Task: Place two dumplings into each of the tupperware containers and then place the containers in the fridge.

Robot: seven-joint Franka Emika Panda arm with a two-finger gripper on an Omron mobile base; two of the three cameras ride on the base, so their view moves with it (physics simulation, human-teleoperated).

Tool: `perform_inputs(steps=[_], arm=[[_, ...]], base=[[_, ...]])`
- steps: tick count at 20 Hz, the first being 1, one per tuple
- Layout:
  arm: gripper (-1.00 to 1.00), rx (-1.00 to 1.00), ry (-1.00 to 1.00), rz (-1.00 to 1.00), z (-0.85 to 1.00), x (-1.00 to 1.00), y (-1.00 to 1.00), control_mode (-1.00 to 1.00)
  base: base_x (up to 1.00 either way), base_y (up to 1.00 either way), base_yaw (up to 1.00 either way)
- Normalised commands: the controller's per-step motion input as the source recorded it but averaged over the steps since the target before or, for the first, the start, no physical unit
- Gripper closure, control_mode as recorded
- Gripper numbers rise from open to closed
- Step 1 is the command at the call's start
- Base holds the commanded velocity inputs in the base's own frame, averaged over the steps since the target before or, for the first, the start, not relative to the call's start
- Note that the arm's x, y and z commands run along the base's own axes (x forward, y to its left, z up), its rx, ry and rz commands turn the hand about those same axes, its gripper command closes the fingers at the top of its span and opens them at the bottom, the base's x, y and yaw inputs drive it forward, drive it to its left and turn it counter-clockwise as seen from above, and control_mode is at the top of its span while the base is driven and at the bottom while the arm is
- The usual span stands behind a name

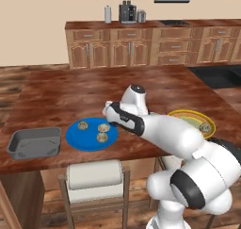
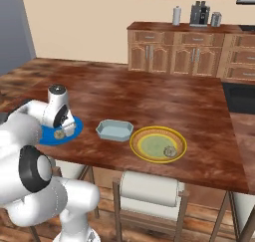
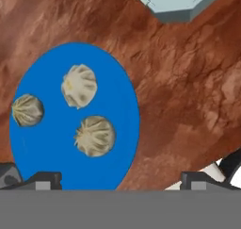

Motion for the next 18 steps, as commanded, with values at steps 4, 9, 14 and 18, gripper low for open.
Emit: perform_inputs(steps=[4, 9, 14, 18], arm=[[-1.0, 0.0, 0.18, 0.0, -0.24, 0.56, 0.31, -1.0], [-1.0, 0.0, 0.12, -0.01, -0.26, 0.47, 0.17, -1.0], [-1.0, 0.0, 0.03, -0.01, -0.32, 0.27, 0.02, -1.0], [-1.0, 0.0, 0.0, -0.03, -0.36, 0.16, 0.01, -1.0]], base=[[0.0, 0.0, 0.0], [0.0, 0.0, 0.0], [0.0, 0.0, 0.0], [0.0, 0.0, 0.0]])
